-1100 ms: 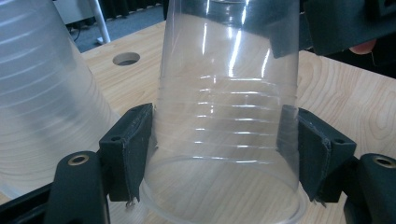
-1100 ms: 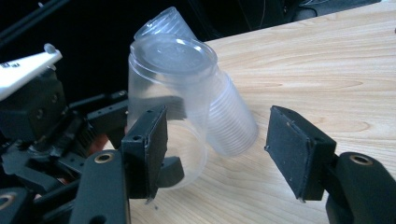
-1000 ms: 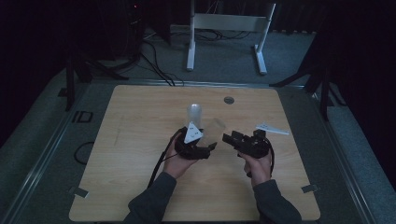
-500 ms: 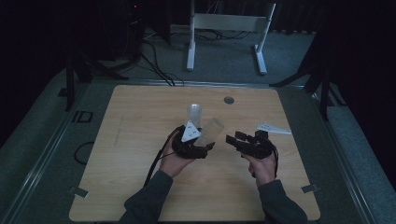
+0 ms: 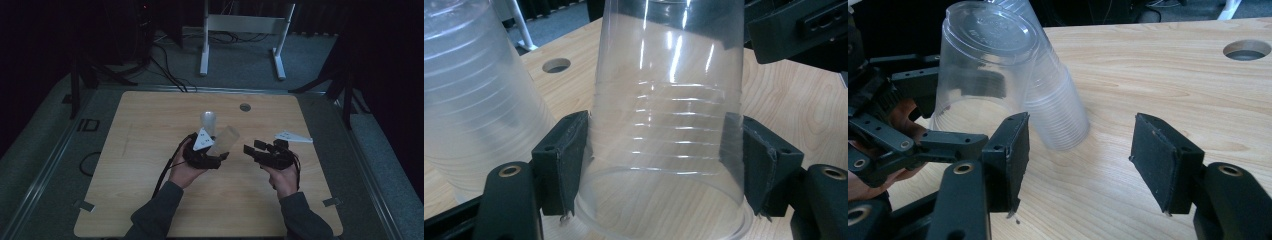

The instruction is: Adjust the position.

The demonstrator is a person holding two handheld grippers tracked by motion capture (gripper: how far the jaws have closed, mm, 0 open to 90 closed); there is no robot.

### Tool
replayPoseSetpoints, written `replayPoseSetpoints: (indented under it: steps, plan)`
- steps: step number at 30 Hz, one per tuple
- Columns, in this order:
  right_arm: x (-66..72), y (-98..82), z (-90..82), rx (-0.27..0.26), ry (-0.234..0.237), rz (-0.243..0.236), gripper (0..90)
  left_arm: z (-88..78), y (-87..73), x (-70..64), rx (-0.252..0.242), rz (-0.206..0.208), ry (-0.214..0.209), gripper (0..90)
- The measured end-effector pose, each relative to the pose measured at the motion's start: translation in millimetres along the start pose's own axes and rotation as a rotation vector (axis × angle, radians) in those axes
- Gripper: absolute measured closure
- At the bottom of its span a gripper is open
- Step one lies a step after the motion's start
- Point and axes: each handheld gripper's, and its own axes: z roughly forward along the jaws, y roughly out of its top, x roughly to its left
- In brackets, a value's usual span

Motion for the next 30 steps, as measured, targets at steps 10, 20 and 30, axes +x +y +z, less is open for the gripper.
replayPoseSetpoints:
  steps: [10, 20, 30]
  plan:
    - [1.2, 0.6, -2.6, 0.022, -0.02, -0.036, 40.0, -2.2, 0.9, 1.6, 0.01, -0.001, -0.021, 29.2]
    - [4.5, 2.2, -4.6, 0.045, -0.042, -0.092, 40.0, -4.0, 2.6, 2.2, 0.028, 0.02, -0.033, 29.2]
    - [9.1, 0.8, -5.8, 0.095, -0.083, -0.181, 40.0, -5.6, 1.4, 2.0, 0.053, 0.043, -0.044, 29.3]
